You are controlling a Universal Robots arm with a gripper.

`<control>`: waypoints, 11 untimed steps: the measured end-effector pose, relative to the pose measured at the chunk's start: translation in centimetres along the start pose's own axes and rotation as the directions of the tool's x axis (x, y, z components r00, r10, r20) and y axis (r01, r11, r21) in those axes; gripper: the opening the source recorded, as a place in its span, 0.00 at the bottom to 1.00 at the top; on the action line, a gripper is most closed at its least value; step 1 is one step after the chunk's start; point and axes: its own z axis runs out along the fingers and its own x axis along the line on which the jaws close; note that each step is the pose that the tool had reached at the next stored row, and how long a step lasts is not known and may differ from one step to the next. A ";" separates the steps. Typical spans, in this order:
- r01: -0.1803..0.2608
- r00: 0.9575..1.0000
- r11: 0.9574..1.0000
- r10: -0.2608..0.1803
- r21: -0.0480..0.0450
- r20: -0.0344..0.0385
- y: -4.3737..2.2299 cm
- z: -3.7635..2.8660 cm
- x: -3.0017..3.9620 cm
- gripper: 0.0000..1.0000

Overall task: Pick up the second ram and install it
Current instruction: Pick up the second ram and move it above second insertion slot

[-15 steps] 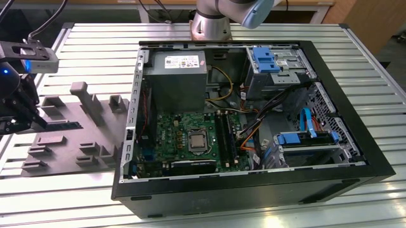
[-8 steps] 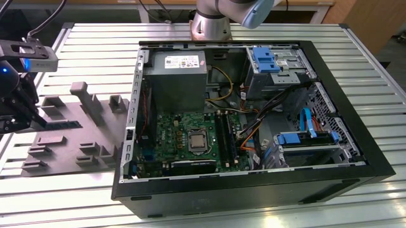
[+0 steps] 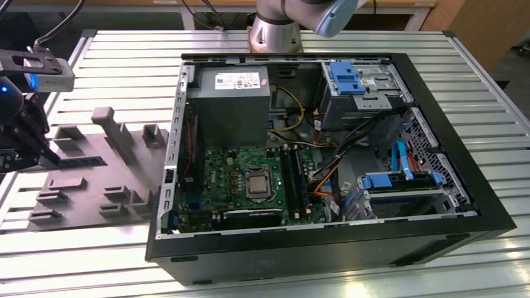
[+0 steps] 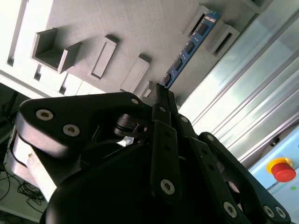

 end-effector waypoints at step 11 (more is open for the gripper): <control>0.000 1.000 1.000 0.000 0.000 0.008 0.01 -0.50 -0.04 0.12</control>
